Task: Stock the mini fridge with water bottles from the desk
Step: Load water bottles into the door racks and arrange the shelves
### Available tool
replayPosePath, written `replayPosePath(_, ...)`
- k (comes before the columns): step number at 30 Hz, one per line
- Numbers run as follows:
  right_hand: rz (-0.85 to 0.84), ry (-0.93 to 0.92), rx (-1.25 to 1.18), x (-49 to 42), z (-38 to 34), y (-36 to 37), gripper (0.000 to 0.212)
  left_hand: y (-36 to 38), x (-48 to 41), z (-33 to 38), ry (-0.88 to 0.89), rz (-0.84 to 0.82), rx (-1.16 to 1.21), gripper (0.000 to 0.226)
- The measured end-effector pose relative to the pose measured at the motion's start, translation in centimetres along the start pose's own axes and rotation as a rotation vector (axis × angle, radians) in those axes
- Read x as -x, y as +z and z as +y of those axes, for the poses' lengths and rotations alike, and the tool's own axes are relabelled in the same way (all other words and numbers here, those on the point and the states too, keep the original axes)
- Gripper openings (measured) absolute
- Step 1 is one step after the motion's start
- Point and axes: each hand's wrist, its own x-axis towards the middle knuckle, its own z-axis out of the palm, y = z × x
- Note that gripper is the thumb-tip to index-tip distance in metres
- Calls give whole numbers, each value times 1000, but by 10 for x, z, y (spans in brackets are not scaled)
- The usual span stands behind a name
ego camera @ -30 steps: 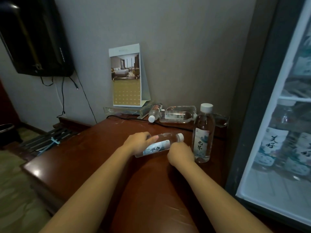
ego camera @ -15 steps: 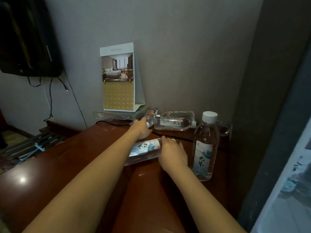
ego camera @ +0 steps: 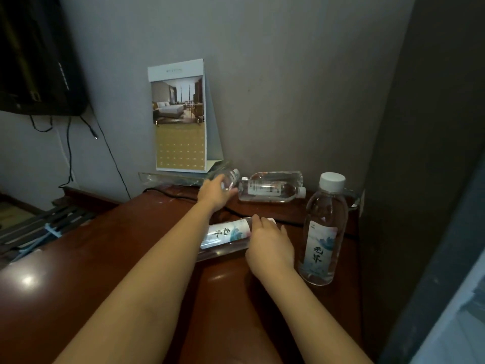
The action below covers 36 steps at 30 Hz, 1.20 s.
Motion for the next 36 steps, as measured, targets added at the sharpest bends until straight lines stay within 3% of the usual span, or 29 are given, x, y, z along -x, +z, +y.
replayPosePath(3, -23, 1, -27, 6, 3, -6, 59, -23, 15, 9, -15, 204, 80, 21)
replayPosePath(7, -57, 9, -60, 11, 2, -10, 60, -63, 31, -2, 36, 287, 41, 18)
replayPosePath(13, -154, 16, -113, 18, 4, -14, 71, -115, 63, -20, 296, 169, -91, 11)
replayPosePath(17, -211, 76, -209, 29, 4, -15, 80, -140, 86, -16, 370, 113, -117, 9)
replayPosePath(23, -249, 43, -238, 50, 1, -16, 85, -163, 117, -1, 382, -5, -163, 9)
replayPosePath(27, -280, 50, -270, 57, -2, -17, 83, -168, 127, 2, 275, -70, -28, 6)
replayPosePath(36, -260, 39, -296, 60, 9, -13, 85, -153, 117, 21, 183, -113, -152, 27)
